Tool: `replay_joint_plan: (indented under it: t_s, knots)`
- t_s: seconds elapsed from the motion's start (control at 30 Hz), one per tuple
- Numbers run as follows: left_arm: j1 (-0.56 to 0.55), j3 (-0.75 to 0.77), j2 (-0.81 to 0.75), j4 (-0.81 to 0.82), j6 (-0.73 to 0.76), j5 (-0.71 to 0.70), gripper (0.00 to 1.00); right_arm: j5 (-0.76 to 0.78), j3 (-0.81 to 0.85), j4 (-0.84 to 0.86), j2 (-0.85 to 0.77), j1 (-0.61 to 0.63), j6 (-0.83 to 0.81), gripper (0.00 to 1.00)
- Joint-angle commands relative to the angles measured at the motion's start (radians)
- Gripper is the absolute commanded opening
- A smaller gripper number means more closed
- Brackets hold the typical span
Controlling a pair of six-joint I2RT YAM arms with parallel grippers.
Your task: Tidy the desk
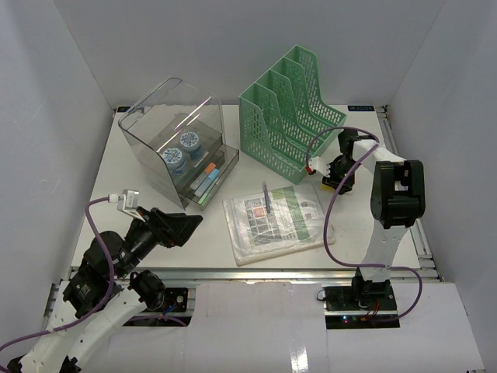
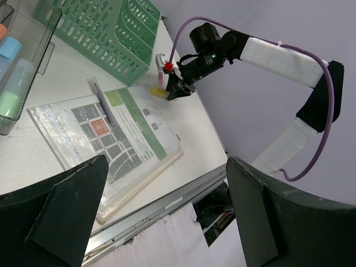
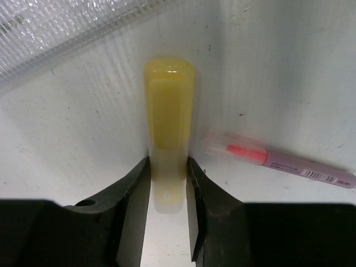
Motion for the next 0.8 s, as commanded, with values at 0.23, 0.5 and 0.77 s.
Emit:
replay_joint_plan:
  t_s: [0.23,0.5,0.77]
  knots:
    - [0.000,-0.010,0.007,-0.001,-0.010,0.000,0.98,-0.054,-0.086,-0.072,-0.123,0.007,-0.036,0.11]
    - [0.000,-0.030,0.013,0.001,0.013,-0.014,0.98,-0.081,-0.053,-0.137,-0.399,0.270,0.014,0.08]
    - [0.001,0.002,-0.004,-0.017,0.015,-0.026,0.98,0.197,0.201,0.112,-0.317,0.778,0.009,0.08]
